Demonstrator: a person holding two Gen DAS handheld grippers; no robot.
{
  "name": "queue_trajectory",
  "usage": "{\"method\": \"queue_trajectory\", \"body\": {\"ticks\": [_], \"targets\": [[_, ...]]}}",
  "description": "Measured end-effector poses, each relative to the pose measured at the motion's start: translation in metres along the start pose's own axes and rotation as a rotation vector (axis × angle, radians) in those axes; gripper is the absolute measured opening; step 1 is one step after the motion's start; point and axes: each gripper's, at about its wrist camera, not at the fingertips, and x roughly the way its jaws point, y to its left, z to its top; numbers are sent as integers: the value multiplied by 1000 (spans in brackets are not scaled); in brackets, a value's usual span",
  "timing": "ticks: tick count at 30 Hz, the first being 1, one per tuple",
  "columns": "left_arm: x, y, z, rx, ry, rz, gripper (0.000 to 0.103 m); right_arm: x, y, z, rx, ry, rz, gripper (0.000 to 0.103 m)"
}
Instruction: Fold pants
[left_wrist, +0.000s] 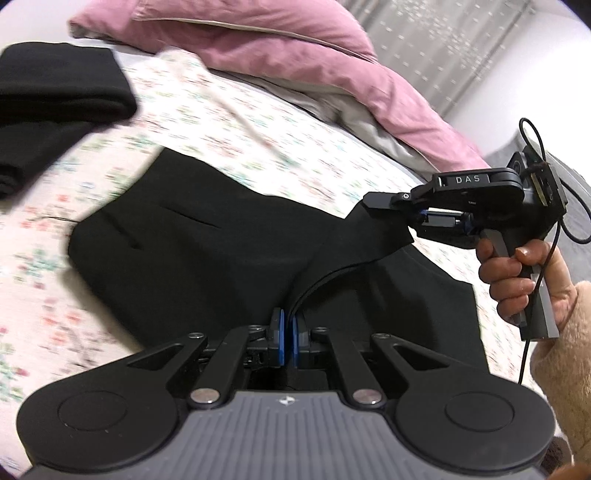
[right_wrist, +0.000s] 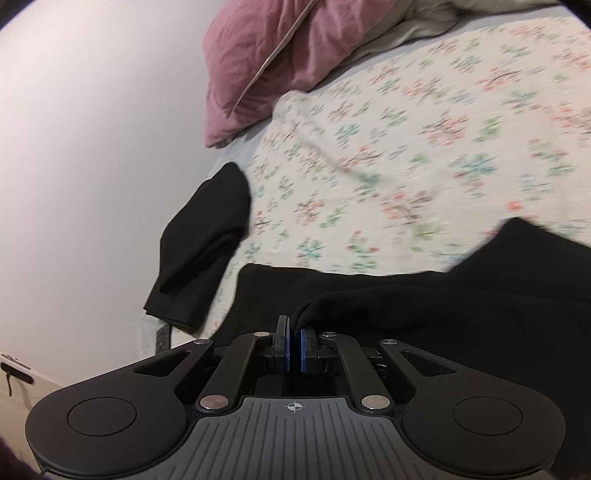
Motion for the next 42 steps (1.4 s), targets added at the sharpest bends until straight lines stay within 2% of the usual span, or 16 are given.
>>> {"method": "queue_trajectory", "body": {"ticks": [10,17,20,22,25,29,32,34,38,42], "targets": [[-31,64,10,-75,-61,105,28,86,35,12,14,46,39,5],[-24,89,22,-122,-66,119,28,124,38,20,65,43,24,6],[-22,97,25,-137,-60,99,29,134,34,21,117,48,20,12],[-23,97,25,-123,-69,87,30,139,30,22,174,51,29,12],[-26,99,24,-117,-81,81,33,143,32,25,195,62,36,15],[-25,102,24,-136,-90,77,37,145,35,28,249,46,85,26],[-28,101,23,-142,-111,81,50,144,44,31,220,29,92,27],[-31,99,24,-144,-127,89,63,138,47,32,206,17,110,28],[-35,90,27,-128,-138,127,74,118,48,33,200,-29,148,47],[-39,74,28,-102,-146,138,87,89,53,35,147,-46,132,49]]}}
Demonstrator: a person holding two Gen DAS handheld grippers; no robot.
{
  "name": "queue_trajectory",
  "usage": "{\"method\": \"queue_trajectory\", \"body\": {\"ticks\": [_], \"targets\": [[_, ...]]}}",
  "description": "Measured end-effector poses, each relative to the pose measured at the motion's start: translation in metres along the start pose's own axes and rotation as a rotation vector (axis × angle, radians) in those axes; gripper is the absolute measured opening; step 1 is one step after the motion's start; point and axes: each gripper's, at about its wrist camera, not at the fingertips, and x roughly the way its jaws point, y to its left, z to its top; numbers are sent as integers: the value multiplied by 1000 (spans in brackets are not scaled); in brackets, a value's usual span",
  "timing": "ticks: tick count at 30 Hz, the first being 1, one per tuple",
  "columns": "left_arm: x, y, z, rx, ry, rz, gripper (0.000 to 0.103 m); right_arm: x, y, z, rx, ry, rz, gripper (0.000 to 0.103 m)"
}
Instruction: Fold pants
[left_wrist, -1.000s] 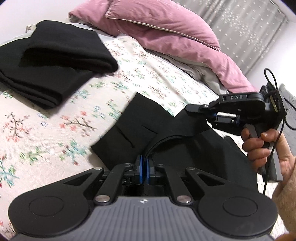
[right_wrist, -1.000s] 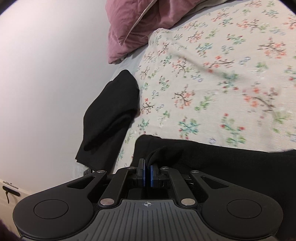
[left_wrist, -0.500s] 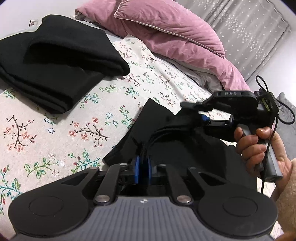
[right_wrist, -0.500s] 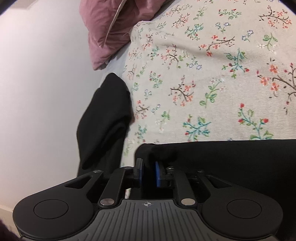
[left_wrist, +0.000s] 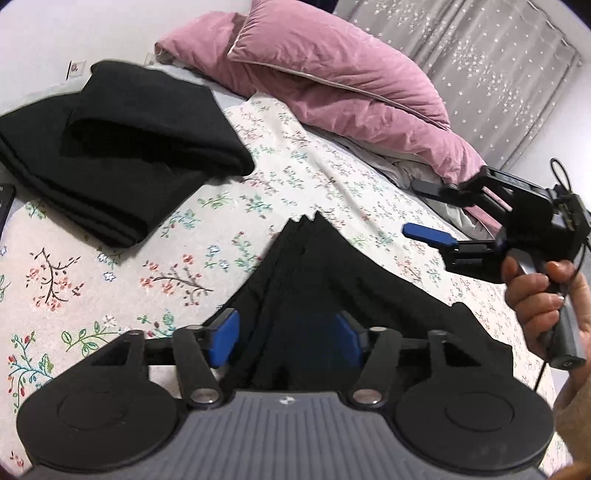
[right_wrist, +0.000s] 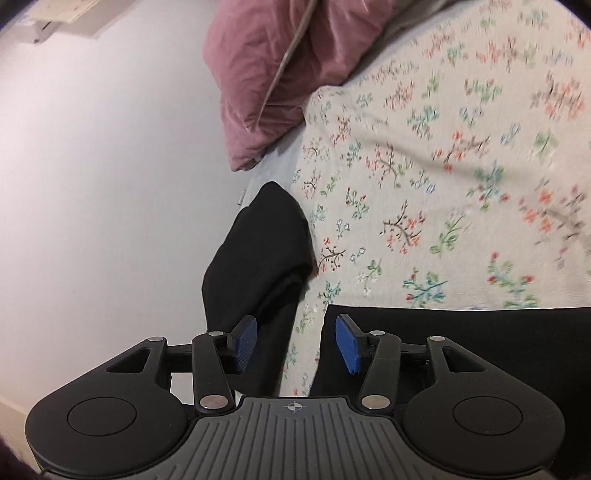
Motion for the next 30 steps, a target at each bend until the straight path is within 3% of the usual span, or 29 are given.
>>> {"method": "queue_trajectory", "body": {"ticks": [6,10,18,30], "targets": [[-8,-42,-14,104,-17,12,103,-66,16,-22,-209,24,-94,66],[-5,-74,-31,163,-2,-18,103,-121,6,-49,-271,29,-125,73],[9,-142,-73,305,37,-63,103,-212,-50,-101,-250,-23,-250,81],[40,-215,-148,617,86,-113,103,-284,-138,-173,-110,-20,-369,82]]}}
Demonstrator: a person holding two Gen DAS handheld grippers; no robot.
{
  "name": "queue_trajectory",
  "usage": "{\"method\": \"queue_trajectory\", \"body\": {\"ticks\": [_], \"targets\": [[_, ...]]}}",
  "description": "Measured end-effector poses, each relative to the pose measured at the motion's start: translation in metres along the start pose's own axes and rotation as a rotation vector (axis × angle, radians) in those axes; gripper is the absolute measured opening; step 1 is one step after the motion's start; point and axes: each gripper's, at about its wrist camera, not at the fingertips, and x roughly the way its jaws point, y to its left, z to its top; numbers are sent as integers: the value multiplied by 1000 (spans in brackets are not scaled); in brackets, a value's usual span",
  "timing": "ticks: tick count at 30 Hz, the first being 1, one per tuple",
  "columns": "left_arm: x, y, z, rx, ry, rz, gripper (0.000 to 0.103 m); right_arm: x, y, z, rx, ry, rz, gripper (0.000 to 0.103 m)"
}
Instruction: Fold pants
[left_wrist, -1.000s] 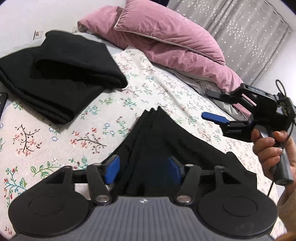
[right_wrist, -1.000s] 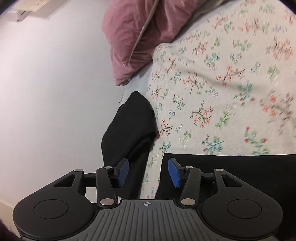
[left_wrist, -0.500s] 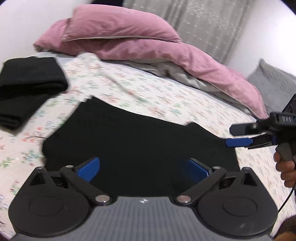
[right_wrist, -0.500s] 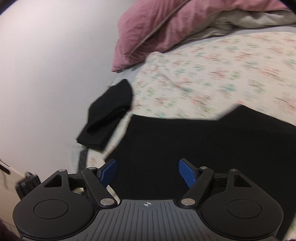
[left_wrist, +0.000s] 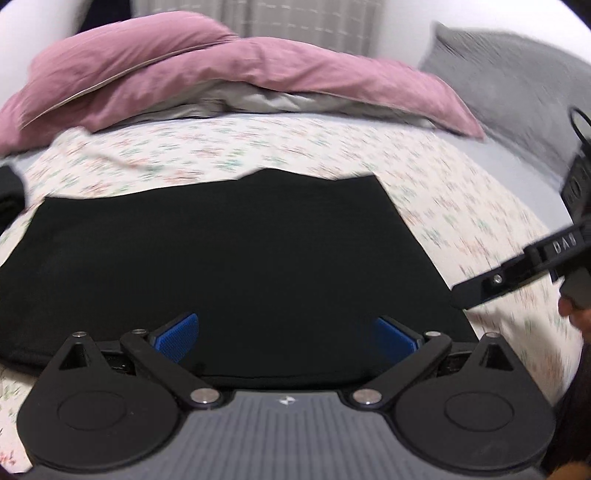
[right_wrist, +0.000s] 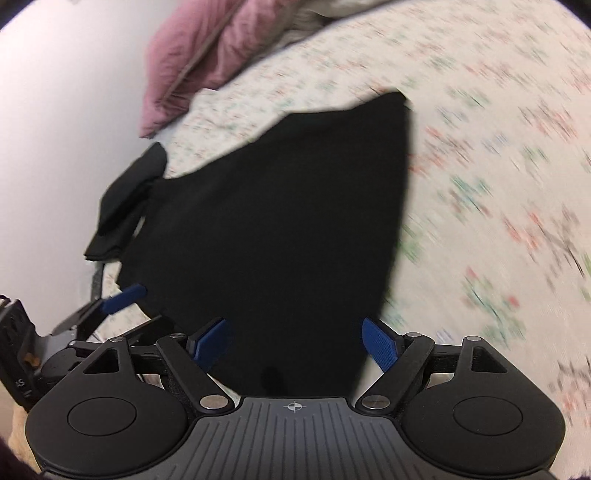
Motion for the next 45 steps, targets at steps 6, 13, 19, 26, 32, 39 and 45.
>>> {"method": "queue_trajectory", "body": {"ticks": [6,13,19,26,32,39,45], "targets": [[10,-35,-13,168,13,-65,103,-1,-19,-23,21,10,41,76],[10,-54,-16,256,15,-136,103,2,-25,-28,50,55,93,40],[7,-68,-16,312,4,-182,103,-7,-31,-28,95,40,112,14],[3,-98,-14,399,-53,-211,98,-24,-12,-14,69,-3,173,12],[14,-125,-20,519,-102,-102,73,-26,0,-2,30,1,184,13],[35,-123,-23,477,-25,-72,42,-21,-5,-6,-32,8,83,57],[37,-115,-19,380,-15,-78,37,-16,-19,2,-64,-89,23,78]]}}
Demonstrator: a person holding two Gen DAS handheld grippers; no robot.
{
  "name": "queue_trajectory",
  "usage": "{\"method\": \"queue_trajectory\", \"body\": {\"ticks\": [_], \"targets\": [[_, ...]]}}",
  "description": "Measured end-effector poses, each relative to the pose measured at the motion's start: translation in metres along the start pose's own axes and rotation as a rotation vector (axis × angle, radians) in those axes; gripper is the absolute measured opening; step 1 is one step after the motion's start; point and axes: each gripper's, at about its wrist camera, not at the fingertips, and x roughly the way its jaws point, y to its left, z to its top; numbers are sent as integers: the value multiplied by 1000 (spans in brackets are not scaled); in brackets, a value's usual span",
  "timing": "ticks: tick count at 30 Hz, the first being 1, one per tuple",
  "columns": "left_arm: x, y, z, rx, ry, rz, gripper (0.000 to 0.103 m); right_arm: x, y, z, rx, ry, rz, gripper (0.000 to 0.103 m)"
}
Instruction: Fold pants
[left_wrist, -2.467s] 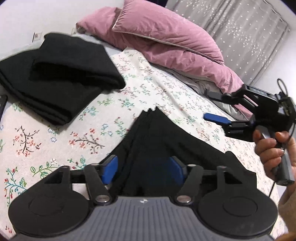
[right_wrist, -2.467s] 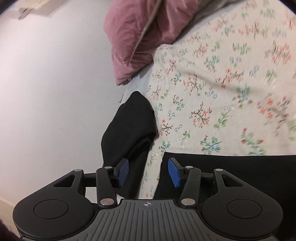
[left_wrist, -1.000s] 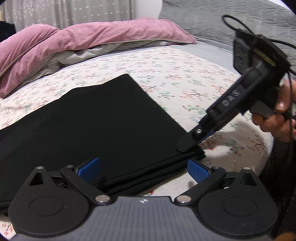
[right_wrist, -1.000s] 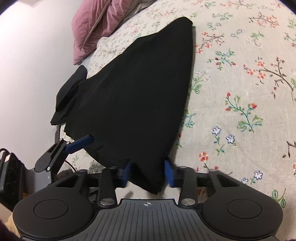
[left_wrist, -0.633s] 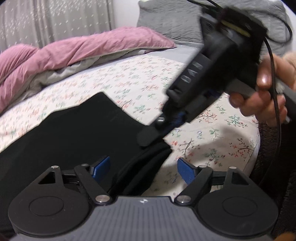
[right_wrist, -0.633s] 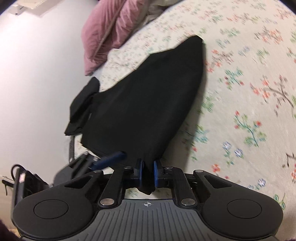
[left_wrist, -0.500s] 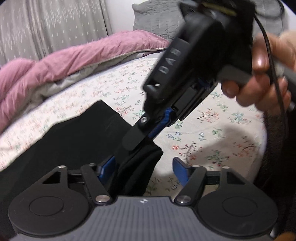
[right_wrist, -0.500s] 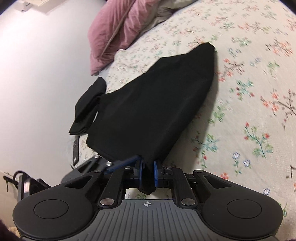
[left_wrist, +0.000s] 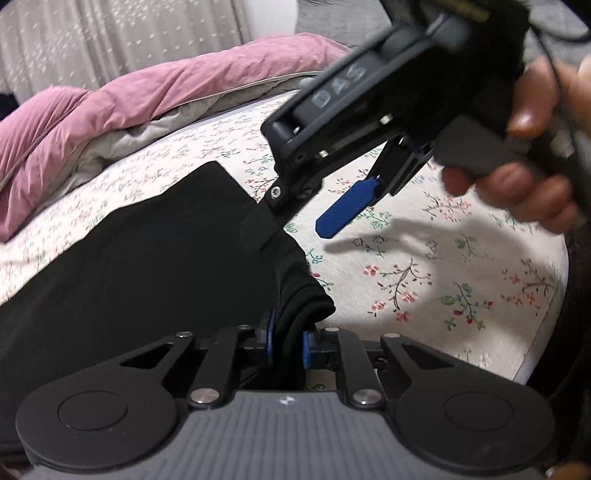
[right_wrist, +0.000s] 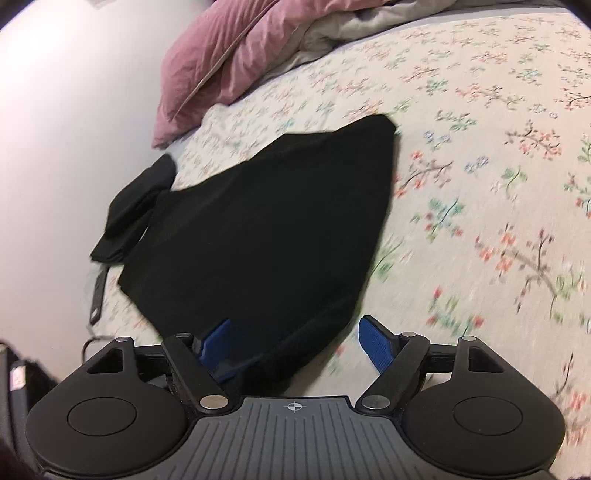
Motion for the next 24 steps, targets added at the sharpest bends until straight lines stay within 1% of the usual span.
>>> {"method": "queue_trajectory", "body": {"ticks": [6,11,17,19,21,22,24], "targets": [[-2,4,1,-71,-14,-5,35,25,-21,27,15,-61,-38,77],[-3,12,2,-177,-18,-25,35,44,-33,55,38,-125,-24,77],[-9,23,2,-263,-34,-42,34,64,-44,86,63,-195,-32,75],[-9,27,2,-297,-36,-54,34,68,-49,94,84,-213,-34,67],[-9,29,1,-327,-37,-65,34,70,-55,102,104,-226,-45,56],[-10,30,1,-337,-37,-69,34,72,-57,106,113,-229,-48,53],[-14,30,-2,-357,-41,-77,34,74,-61,111,120,-230,-65,36]]}}
